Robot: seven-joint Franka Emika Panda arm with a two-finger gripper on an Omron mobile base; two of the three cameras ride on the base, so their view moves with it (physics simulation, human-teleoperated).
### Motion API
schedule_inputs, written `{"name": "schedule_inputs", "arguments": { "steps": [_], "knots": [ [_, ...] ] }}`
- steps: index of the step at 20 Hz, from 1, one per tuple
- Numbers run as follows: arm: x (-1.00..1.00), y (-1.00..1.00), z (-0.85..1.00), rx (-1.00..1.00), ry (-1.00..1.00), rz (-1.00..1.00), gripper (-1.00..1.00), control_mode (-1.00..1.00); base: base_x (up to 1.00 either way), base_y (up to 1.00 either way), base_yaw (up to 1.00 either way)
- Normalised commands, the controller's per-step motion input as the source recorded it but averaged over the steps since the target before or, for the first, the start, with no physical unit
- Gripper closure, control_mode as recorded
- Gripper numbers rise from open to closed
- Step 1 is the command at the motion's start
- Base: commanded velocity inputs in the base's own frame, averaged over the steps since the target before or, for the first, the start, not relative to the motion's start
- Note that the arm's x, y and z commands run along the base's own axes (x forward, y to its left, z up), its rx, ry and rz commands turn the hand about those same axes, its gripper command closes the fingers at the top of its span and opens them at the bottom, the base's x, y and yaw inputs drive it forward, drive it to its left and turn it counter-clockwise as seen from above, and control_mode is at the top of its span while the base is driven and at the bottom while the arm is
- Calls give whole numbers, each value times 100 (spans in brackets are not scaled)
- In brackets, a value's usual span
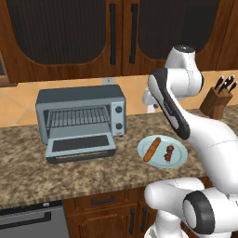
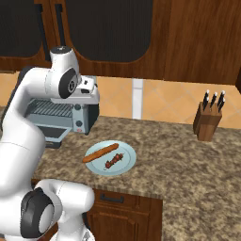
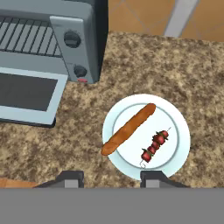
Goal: Pick up the kebab skewer and baguette bread, and place them inside the toaster oven. Close the toaster oven door and start by setting the timer.
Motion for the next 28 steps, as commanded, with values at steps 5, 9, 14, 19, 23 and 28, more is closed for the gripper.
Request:
{"name": "schedule_inputs", "arguments": {
  "steps": [5,9,14,19,23,28],
  "knots": [
    [-22,13,-17,0,-7,0,-100,-100,0,0,0],
    [-13,84,-35,-3,-26,-1,-100,-100,0,0,0],
    [0,100,-37,-1,-28,-9,-100,-100,0,0,0],
    [4,84,-4,1,-5,-11,-100,-100,0,0,0],
    [18,72,-16,-4,0,3,-100,-100,0,0,0],
    [43,46,-18,-7,1,10,-100,-100,0,0,0]
  ]
}}
